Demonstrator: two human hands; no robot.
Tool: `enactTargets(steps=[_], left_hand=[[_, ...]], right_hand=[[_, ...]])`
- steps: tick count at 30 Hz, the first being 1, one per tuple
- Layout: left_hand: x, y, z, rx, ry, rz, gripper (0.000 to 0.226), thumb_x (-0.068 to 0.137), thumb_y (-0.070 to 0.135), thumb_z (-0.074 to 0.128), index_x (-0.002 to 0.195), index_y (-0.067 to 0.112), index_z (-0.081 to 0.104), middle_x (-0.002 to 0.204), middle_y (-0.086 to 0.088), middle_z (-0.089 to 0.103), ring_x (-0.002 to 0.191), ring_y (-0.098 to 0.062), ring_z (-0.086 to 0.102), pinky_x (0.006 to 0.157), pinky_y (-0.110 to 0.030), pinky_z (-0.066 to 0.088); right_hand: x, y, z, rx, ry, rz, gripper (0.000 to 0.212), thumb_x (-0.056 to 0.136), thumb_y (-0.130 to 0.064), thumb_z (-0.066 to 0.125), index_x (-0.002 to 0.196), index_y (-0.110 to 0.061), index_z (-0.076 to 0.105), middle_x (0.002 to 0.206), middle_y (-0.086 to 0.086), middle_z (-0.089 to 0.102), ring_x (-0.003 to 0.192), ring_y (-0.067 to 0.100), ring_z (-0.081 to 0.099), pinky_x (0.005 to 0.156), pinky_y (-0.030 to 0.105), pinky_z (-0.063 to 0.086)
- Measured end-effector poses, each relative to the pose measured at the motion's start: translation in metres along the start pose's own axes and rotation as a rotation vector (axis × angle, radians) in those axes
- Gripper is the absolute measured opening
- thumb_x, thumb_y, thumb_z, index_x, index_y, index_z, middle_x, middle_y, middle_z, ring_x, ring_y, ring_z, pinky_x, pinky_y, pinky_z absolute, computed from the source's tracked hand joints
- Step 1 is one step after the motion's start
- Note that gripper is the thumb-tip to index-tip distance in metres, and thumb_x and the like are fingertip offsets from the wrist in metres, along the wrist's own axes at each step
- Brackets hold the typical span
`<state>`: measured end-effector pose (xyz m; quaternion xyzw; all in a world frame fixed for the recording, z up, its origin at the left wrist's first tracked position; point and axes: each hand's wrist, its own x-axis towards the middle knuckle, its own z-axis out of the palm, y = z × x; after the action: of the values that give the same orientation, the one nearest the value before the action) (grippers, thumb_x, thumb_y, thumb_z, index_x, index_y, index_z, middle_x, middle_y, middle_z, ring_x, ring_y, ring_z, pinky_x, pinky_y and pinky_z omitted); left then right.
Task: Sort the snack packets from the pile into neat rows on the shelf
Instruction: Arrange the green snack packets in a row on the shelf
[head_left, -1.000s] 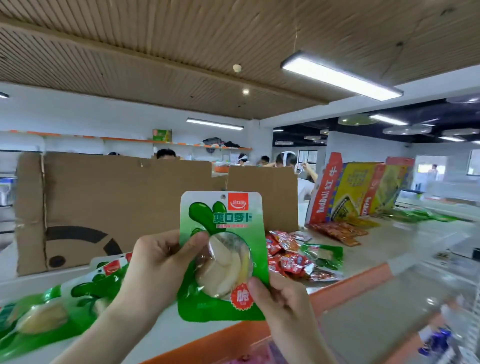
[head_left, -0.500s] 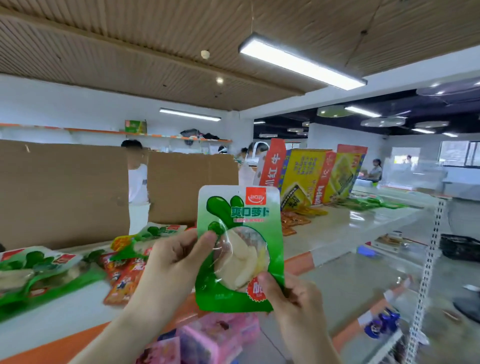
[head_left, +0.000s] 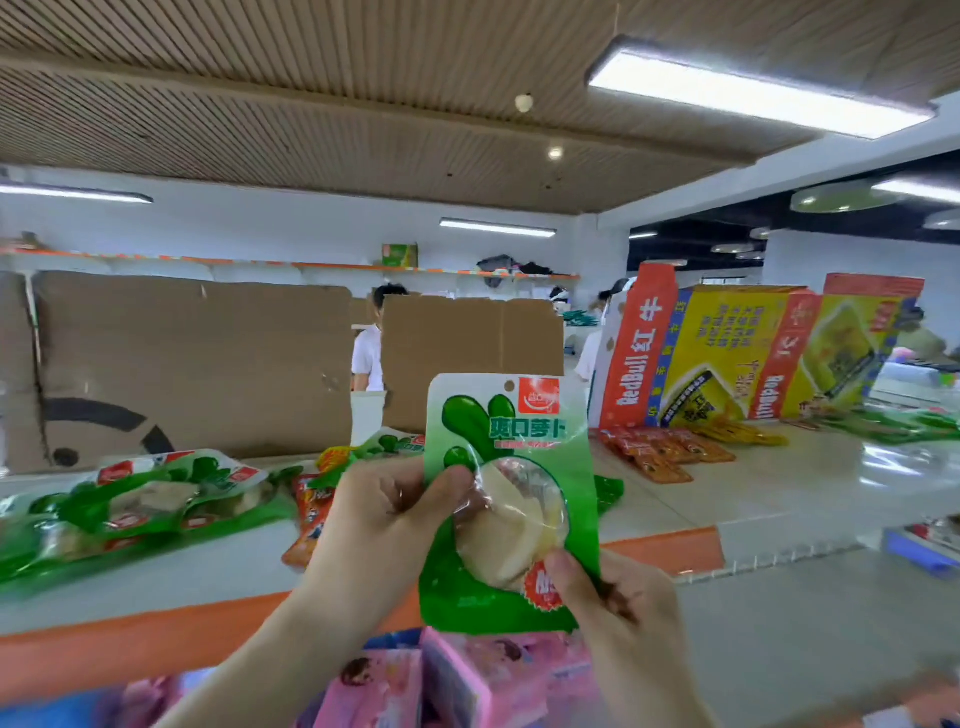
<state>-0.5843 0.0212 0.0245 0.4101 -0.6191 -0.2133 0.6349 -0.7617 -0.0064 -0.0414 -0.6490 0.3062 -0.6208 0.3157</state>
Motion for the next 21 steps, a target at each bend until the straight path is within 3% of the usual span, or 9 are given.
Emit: enactTargets(steps=[3, 7, 11, 14, 16, 18, 21], left_hand=[[0.002, -0.003, -0.014, 0.024, 0.014, -0.010, 0.035, 0.092, 0.014, 0.063, 0.058, 0.013, 0.066, 0.055, 0.003, 0.058, 0.053, -0.008, 0.047, 0.052, -0.018, 0.037], [0.010, -0.006, -0.021, 0.003, 0.019, -0.021, 0.044, 0.093, 0.012, 0.062, 0.051, 0.022, 0.064, 0.051, 0.009, 0.054, 0.050, -0.005, 0.044, 0.049, -0.016, 0.034], [0.019, -0.014, -0.025, -0.007, 0.021, -0.004, 0.040, 0.092, 0.016, 0.064, 0.052, 0.021, 0.063, 0.051, 0.005, 0.053, 0.052, -0.010, 0.043, 0.051, -0.022, 0.033], [0.026, -0.020, -0.025, 0.005, -0.008, 0.014, 0.040, 0.093, 0.015, 0.064, 0.053, 0.019, 0.062, 0.049, 0.006, 0.049, 0.050, -0.010, 0.039, 0.051, -0.022, 0.029], [0.031, -0.021, -0.023, 0.001, -0.030, 0.034, 0.041, 0.093, 0.013, 0.063, 0.052, 0.020, 0.064, 0.048, 0.011, 0.048, 0.048, -0.006, 0.038, 0.049, -0.017, 0.028], [0.035, -0.026, -0.018, -0.026, -0.039, 0.041, 0.044, 0.092, 0.013, 0.063, 0.049, 0.024, 0.063, 0.045, 0.014, 0.046, 0.045, -0.002, 0.037, 0.046, -0.014, 0.027], [0.039, -0.032, -0.011, -0.046, -0.066, 0.064, 0.039, 0.090, 0.030, 0.067, 0.056, 0.012, 0.063, 0.048, 0.005, 0.047, 0.049, -0.007, 0.038, 0.049, -0.020, 0.028]], right_hand=[[0.003, 0.001, 0.015, 0.004, -0.019, 0.008, 0.060, 0.081, -0.047, 0.067, 0.054, 0.005, 0.054, 0.044, -0.003, 0.038, 0.042, 0.006, 0.032, 0.045, 0.018, 0.020], [0.011, -0.001, 0.025, 0.004, -0.021, 0.017, 0.049, 0.086, -0.028, 0.070, 0.048, -0.002, 0.053, 0.039, -0.003, 0.037, 0.038, 0.005, 0.030, 0.041, 0.015, 0.020], [0.020, 0.004, 0.023, -0.027, -0.031, 0.057, 0.052, 0.084, -0.032, 0.075, 0.055, 0.008, 0.059, 0.040, -0.001, 0.042, 0.037, 0.005, 0.036, 0.040, 0.015, 0.023], [0.024, 0.005, 0.022, -0.017, -0.026, 0.093, 0.034, 0.084, -0.012, 0.069, 0.055, 0.005, 0.066, 0.035, -0.001, 0.045, 0.031, 0.001, 0.039, 0.037, 0.011, 0.025], [0.025, 0.003, 0.022, -0.040, -0.055, 0.102, 0.032, 0.081, -0.020, 0.068, 0.059, 0.002, 0.070, 0.042, 0.006, 0.055, 0.036, 0.005, 0.047, 0.039, 0.011, 0.032], [0.025, 0.002, 0.020, -0.051, -0.053, 0.124, 0.039, 0.075, -0.031, 0.066, 0.060, 0.005, 0.068, 0.050, 0.016, 0.059, 0.042, 0.010, 0.051, 0.042, 0.013, 0.038], [0.027, -0.001, 0.014, -0.024, 0.000, 0.156, 0.039, 0.081, -0.020, 0.066, 0.052, 0.006, 0.061, 0.043, 0.013, 0.049, 0.039, 0.007, 0.044, 0.040, 0.011, 0.037]])
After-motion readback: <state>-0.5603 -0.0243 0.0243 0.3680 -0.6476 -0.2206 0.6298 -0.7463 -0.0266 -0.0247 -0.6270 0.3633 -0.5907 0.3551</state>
